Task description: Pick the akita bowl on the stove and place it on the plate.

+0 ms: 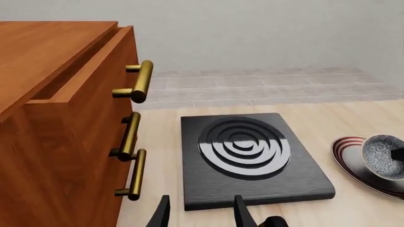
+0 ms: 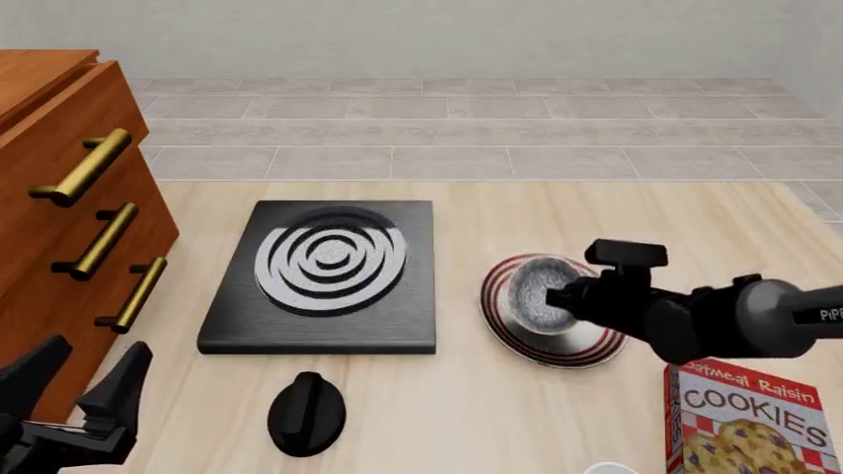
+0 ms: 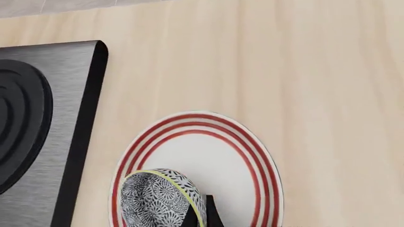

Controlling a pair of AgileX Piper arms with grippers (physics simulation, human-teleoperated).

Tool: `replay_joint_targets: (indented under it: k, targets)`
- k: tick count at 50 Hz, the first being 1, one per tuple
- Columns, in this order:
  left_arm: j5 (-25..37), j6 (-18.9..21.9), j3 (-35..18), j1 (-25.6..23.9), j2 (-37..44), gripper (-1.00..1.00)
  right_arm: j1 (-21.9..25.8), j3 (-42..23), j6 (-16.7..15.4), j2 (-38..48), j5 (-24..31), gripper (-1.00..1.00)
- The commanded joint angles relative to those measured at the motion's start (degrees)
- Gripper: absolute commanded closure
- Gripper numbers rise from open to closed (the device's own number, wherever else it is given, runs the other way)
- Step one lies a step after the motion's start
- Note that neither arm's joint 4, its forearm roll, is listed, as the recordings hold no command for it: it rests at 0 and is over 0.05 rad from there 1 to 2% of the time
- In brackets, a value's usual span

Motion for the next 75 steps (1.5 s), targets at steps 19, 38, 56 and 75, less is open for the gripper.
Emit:
replay_joint_targets:
  k: [19, 38, 56, 75]
  targets:
    - [-0.4, -0.1, 0.0, -0.1, 0.7, -1.0, -1.3, 1.0, -0.9, 2.6, -1.5, 1.0]
    - [-0.7, 0.1, 0.0, -0.6, 1.1, -1.0, -2.4, 0.7, -2.7, 1.1, -0.5, -1.0]
    - [-0.7, -0.1, 0.0, -0.8, 1.2, -1.0, -3.4, 0.2, -3.8, -2.7, 1.9, -1.0]
    - [-0.6, -0.1, 0.0, -1.0, 1.0, -1.0, -2.8, 1.0, -4.1, -10.4, 6.3, -1.0]
